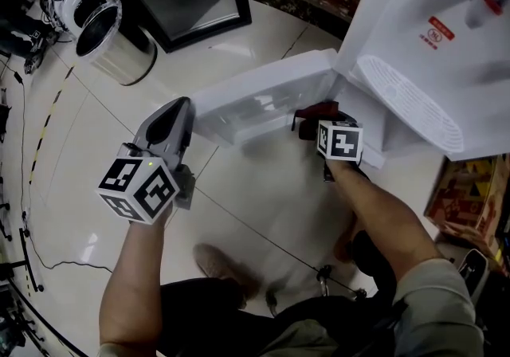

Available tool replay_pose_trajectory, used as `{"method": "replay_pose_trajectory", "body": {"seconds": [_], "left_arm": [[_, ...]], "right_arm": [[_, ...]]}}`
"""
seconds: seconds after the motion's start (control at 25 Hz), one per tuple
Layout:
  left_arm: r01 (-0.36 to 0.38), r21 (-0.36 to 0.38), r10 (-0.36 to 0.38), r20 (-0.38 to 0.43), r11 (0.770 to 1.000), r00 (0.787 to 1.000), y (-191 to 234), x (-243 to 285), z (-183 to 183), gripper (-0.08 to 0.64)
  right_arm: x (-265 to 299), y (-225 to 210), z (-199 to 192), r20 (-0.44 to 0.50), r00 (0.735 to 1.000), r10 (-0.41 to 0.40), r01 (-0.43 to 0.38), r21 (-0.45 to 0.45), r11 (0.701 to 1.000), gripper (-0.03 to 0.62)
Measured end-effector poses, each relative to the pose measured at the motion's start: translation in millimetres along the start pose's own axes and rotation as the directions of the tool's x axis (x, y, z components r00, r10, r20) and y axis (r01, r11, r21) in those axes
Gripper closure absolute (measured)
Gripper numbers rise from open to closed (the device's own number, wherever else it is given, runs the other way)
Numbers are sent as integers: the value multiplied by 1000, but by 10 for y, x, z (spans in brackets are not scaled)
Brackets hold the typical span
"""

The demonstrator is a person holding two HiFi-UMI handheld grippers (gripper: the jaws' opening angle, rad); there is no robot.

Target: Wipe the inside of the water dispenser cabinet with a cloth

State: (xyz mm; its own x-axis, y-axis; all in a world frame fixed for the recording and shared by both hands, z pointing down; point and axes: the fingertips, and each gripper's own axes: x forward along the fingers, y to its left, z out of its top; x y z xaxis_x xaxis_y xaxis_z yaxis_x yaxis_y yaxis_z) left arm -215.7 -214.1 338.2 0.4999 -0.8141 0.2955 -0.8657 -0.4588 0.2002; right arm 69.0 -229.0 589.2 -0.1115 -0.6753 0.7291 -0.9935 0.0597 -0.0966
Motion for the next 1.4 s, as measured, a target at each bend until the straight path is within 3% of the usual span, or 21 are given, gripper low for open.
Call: {"method": "replay_pose_trajectory", "body": {"seconds": [0.2,0.36,0.48,0.6,0.72,0.88,1.0,1.2,1.4], "left_arm": [[-11,-5,11,4,1000,1000,19,13,18,548],[-2,-4,2,4,1000,1000,2,27,9,548],[2,-3,-2,9,1000,1000,8,14,12,548],[-5,-13,5,2,1000,1000,-3,5,4,547],[2,-19,-2,-2,1000,1000,-27,4,-11,547],[17,-23,-17,5,1000,1000,-43,-21,-11,547],[27,-30,-27,5,999,1000,-48,-54,-13,547],[42,-29,-42,3,999,999,-60,-68,-14,547],[42,-32,-42,1,999,999,-37,-48,-7,547]], "right_arm": [[62,88,-85,-26,999,26,-28,-69,997,483],[6,677,-246,-35,987,159,-163,-245,956,483],[-94,1391,-370,-59,942,330,-330,-338,881,483],[-196,2016,-541,-113,875,471,-472,-417,777,483],[-214,2434,-753,-178,823,539,-554,-460,694,483],[-109,2787,-992,-261,779,570,-618,-470,630,482],[40,2926,-1079,-299,772,561,-630,-469,618,482],[292,2944,-1071,-322,788,525,-615,-459,641,482],[392,2708,-952,-280,837,471,-547,-478,688,483]]}}
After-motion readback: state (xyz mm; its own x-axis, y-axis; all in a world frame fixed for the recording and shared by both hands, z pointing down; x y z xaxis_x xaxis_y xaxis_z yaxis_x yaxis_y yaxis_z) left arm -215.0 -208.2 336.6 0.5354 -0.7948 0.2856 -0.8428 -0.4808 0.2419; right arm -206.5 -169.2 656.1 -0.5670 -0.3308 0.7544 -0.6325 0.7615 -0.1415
